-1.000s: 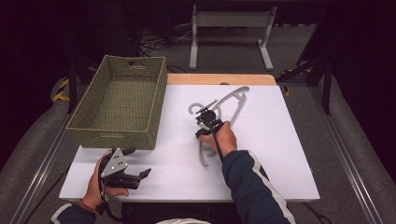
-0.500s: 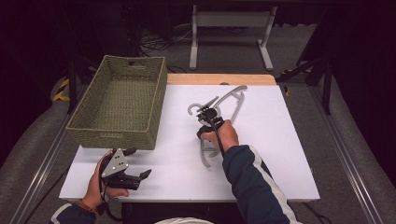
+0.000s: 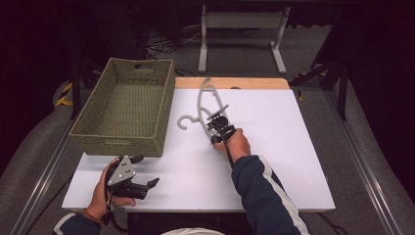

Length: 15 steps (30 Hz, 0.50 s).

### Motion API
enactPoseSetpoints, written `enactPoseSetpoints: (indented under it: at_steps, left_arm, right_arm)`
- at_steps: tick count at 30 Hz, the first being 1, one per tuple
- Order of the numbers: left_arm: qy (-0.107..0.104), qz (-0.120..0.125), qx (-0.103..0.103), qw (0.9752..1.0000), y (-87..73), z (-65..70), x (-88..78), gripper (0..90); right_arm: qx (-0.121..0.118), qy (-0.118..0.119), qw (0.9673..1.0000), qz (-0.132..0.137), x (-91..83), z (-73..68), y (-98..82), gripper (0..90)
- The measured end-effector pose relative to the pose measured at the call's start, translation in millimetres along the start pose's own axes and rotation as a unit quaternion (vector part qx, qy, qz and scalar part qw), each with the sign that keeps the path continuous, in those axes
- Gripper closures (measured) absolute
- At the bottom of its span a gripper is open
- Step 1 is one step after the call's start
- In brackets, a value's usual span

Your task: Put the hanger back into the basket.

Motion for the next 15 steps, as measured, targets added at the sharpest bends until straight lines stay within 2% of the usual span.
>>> enactPoseSetpoints:
  at_steps: [2, 4, 6, 8, 9, 11, 13, 14, 15]
  left_arm:
    - [0.000, -0.002, 0.001, 1.0000, -0.2, 0.2, 0.1, 9.3]
    - [0.000, -0.002, 0.001, 1.0000, -0.6, 0.3, 0.2, 9.3]
    - [0.001, -0.002, 0.001, 1.0000, -0.9, 0.1, 0.6, 9.3]
    - [-0.001, -0.001, -0.003, 1.0000, -1.1, -0.2, 1.0, 9.3]
    - [-0.001, -0.002, -0.004, 1.0000, -0.8, -0.4, 0.8, 9.4]
    - [-0.003, 0.001, -0.008, 1.0000, 0.0, 0.3, 1.1, 9.5]
    - [-0.004, 0.004, -0.007, 1.0000, 1.9, 1.3, 1.1, 9.8]
    - [-0.005, 0.004, -0.007, 1.0000, 2.6, 1.6, 1.2, 10.0]
    - [-0.009, 0.009, -0.010, 0.9999, 5.1, 3.1, 1.6, 10.3]
  right_arm:
    - [0.004, -0.002, 1.0000, 0.004, -0.2, -0.4, -0.6, 82.8]
    - [-0.011, -0.008, 0.9997, 0.021, -1.2, 1.2, -1.5, 82.9]
    - [-0.001, 0.004, 0.9992, 0.041, -3.4, 5.4, -3.4, 82.9]
    - [-0.001, 0.013, 0.9981, 0.060, -7.1, 8.6, -5.7, 82.9]
    - [0.000, 0.031, 0.9964, 0.078, -11.8, 10.2, -6.8, 82.9]
    - [0.001, 0.039, 0.9955, 0.086, -14.4, 11.1, -7.4, 82.9]
    - [0.007, 0.054, 0.9910, 0.123, -24.4, 16.2, -9.8, 82.9]
    - [0.012, 0.067, 0.9866, 0.148, -31.6, 20.1, -12.0, 82.9]
    - [0.012, 0.076, 0.9837, 0.162, -35.4, 22.2, -13.7, 82.9]
Point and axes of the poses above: each handheld gripper's, and its own axes: x roughly forward along the jaws, y roughly out of its top, z roughly to its right, the point moved 4 cm from there along x, roughly forward along the jaws
